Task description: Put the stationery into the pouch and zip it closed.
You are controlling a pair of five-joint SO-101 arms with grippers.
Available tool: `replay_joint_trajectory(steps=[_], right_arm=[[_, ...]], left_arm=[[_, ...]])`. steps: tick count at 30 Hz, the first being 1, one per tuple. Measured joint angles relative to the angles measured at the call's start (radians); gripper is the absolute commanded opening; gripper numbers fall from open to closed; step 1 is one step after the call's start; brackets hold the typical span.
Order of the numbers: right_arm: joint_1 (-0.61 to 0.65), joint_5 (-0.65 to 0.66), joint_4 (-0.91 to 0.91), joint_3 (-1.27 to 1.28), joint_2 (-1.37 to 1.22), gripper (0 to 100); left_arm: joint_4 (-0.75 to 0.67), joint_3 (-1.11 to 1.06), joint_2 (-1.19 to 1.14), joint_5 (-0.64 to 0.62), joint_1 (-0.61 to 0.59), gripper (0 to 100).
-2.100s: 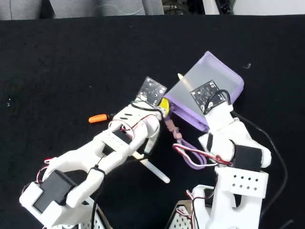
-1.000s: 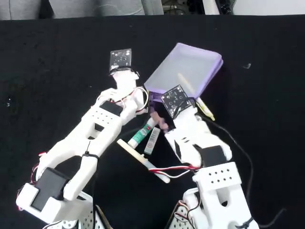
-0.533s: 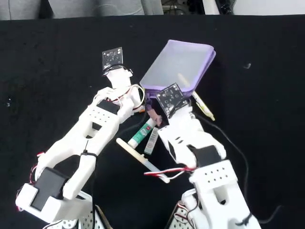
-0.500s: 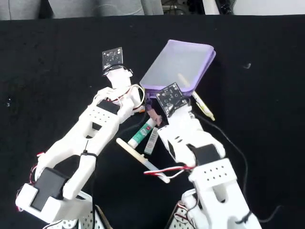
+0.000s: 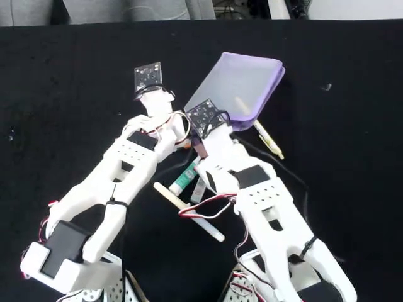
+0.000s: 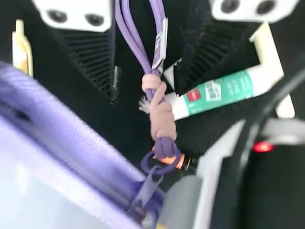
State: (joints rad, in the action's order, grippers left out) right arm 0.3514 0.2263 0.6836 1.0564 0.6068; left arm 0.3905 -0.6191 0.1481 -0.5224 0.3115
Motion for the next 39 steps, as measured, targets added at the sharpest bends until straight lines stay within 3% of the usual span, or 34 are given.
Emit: replay_joint_trajectory(steps=[18,32,37,39], right_arm=[[0.049,-0.041,-0.196,0.1,-0.005,18.1],[0.044,-0.041,-0.258,0.063,-0.227,17.8],[0.044,-0.043,-0.27,0.052,-0.238,0.8],[0.028,-0.041,-0.275,0.051,-0.238,3.0]], left_arm=[[0.0,0.0,0.0,0.0,-0.029,3],[0.0,0.0,0.0,0.0,-0.029,3],[0.0,0.0,0.0,0.0,-0.029,3],[0.0,0.0,0.0,0.0,-0.025,3]])
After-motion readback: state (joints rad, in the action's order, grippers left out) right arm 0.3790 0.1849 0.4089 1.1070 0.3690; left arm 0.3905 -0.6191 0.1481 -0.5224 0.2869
